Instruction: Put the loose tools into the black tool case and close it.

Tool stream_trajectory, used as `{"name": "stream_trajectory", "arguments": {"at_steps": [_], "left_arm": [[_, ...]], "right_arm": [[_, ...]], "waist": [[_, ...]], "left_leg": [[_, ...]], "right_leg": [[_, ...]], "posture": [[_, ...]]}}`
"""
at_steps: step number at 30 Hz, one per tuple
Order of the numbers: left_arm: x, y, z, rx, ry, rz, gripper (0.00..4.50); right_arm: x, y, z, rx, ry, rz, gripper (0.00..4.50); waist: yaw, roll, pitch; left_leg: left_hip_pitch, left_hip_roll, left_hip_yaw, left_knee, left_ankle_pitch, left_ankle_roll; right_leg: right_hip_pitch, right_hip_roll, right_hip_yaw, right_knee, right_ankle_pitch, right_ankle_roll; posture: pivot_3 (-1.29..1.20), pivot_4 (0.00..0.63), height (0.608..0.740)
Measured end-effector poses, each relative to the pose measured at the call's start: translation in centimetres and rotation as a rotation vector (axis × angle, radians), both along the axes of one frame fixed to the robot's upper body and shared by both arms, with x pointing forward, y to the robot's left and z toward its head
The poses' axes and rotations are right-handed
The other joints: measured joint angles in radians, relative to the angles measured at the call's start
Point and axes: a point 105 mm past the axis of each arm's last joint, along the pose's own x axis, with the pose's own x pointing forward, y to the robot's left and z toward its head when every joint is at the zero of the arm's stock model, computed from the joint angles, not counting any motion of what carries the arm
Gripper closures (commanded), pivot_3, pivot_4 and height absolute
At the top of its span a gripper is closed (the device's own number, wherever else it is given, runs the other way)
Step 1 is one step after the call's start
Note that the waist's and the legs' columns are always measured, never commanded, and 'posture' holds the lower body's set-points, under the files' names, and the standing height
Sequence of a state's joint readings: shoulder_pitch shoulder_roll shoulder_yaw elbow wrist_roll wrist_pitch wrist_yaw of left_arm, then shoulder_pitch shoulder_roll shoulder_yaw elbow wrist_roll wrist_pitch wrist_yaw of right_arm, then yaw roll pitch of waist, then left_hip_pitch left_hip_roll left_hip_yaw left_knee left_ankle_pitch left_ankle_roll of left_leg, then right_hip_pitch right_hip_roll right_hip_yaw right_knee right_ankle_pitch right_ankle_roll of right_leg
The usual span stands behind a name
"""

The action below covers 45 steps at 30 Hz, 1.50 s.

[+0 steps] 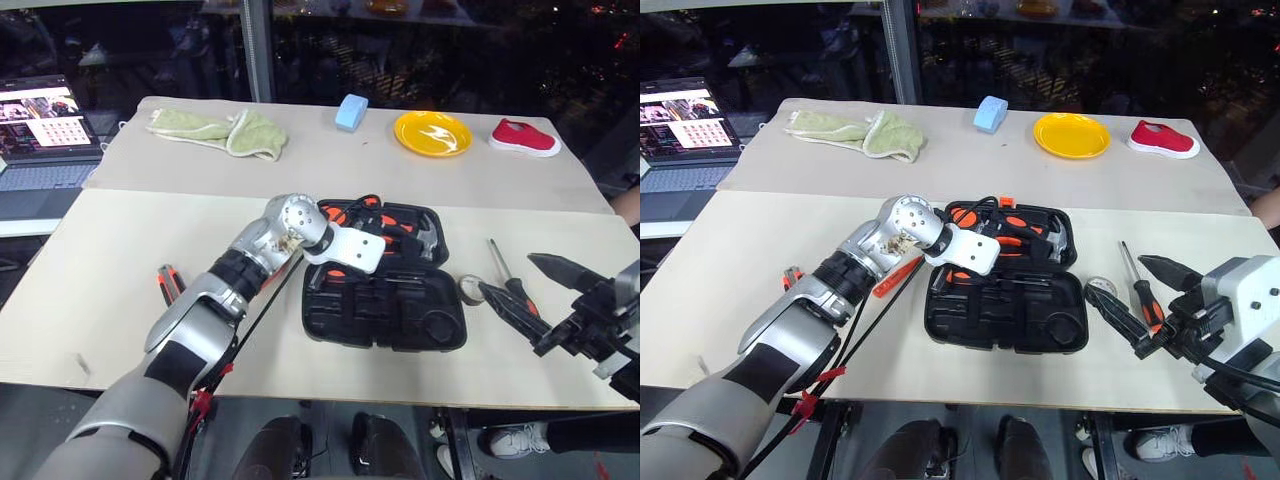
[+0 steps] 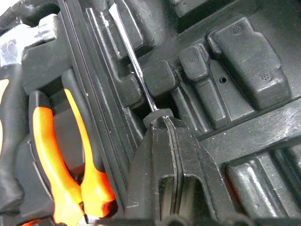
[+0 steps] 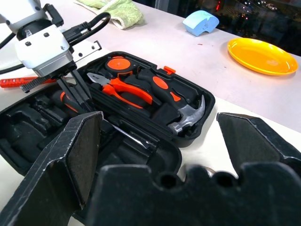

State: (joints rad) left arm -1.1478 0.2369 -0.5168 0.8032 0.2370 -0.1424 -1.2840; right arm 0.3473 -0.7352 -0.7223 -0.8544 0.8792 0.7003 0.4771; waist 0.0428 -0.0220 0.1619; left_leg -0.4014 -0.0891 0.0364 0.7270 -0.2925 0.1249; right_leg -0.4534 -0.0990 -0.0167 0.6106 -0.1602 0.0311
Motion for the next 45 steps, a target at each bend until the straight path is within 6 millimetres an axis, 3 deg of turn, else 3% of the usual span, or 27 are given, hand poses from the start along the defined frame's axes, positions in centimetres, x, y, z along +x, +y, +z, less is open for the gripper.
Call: {"name": "stream_trajectory", "arguments": {"at_steps": [1, 6, 12, 16, 19, 23, 27, 36, 40, 45], "left_arm": [[0.2, 0.5, 0.3, -0.017, 0.027, 0.025, 3.82], [0.1, 4.6, 4.9, -0.274, 0.269, 0.156, 2.02], [-3.4, 9.4, 9.4, -0.532, 0.526, 0.165, 0.01], [-6.0, 10.8, 11.0, -0.574, 0.574, 0.136, 0.01], [-7.4, 10.4, 11.2, -0.584, 0.605, 0.107, 0.01], [-8.3, 9.6, 11.7, -0.592, 0.588, 0.077, 0.01], [-9.2, 9.1, 11.6, -0.564, 0.578, 0.045, 0.01], [-9.6, 8.9, 11.2, -0.521, 0.551, 0.040, 0.01], [-9.7, 8.8, 11.4, -0.518, 0.533, 0.039, 0.01], [-9.6, 8.8, 11.4, -0.518, 0.510, 0.050, 0.00]], "right_arm": [[-0.1, -0.1, -0.2, 0.001, 0.008, -0.007, 0.00], [-0.9, -1.9, -2.1, 0.019, 0.082, -0.121, 0.00], [-3.8, -8.3, -2.9, 0.020, 0.173, -0.372, 0.00], [-6.3, -11.8, -3.0, 0.011, 0.246, -0.465, 0.00], [-6.4, -13.3, -2.8, -0.005, 0.276, -0.467, 0.00], [-4.0, -13.5, -2.7, -0.014, 0.272, -0.416, 0.00], [-0.4, -12.3, -3.7, -0.002, 0.289, -0.320, 0.00], [4.9, -10.6, -8.6, 0.011, 0.404, -0.245, 0.00], [5.7, -10.7, -10.1, 0.003, 0.429, -0.265, 0.00], [6.5, -10.7, -12.0, 0.044, 0.444, -0.291, 1.41]], "waist": [[-0.002, 0.000, 0.000], [-0.016, 0.001, -0.001], [-0.016, 0.003, -0.001], [-0.016, 0.003, 0.000], [-0.021, 0.003, 0.000], [-0.033, 0.004, 0.000], [-0.039, 0.004, 0.000], [-0.023, 0.005, 0.000], [-0.022, 0.005, 0.000], [-0.030, 0.006, 0.000]], "left_leg": [[-0.001, 0.000, 0.000, 0.000, 0.000, 0.000], [-0.004, 0.000, 0.000, -0.002, 0.006, -0.006], [-0.002, 0.000, 0.000, -0.003, 0.002, -0.014], [0.008, 0.000, 0.000, -0.006, 0.002, -0.017], [0.021, 0.000, 0.000, -0.010, -0.003, -0.010], [0.026, 0.000, 0.001, -0.012, -0.002, -0.012], [0.025, 0.000, 0.001, -0.015, 0.005, -0.023], [0.014, -0.001, 0.000, -0.016, 0.005, -0.023], [0.014, -0.001, 0.000, -0.016, 0.005, -0.023], [0.016, -0.001, 0.000, -0.016, 0.006, -0.024]], "right_leg": [[-0.001, 0.000, 0.000, 0.000, 0.000, 0.000], [-0.005, 0.003, 0.001, 0.002, -0.001, -0.002], [-0.004, 0.006, 0.000, 0.000, -0.001, -0.001], [0.004, 0.004, 0.002, -0.002, -0.002, 0.000], [0.018, 0.002, 0.004, -0.004, -0.009, 0.010], [0.020, 0.002, 0.005, -0.005, -0.010, 0.009], [0.019, 0.002, 0.006, -0.001, -0.008, -0.003], [0.010, 0.002, 0.003, 0.000, -0.008, -0.006], [0.010, 0.002, 0.003, 0.000, -0.008, -0.006], [0.011, 0.003, 0.003, 0.000, -0.008, -0.006]], "posture": [[0.00, 0.150, 0.732], [0.00, 0.150, 0.732], [0.00, 0.150, 0.732], [0.00, 0.150, 0.732], [0.00, 0.150, 0.732], [0.00, 0.150, 0.732], [0.00, 0.150, 0.732], [0.00, 0.150, 0.732], [0.00, 0.150, 0.732], [0.00, 0.150, 0.732]]}}
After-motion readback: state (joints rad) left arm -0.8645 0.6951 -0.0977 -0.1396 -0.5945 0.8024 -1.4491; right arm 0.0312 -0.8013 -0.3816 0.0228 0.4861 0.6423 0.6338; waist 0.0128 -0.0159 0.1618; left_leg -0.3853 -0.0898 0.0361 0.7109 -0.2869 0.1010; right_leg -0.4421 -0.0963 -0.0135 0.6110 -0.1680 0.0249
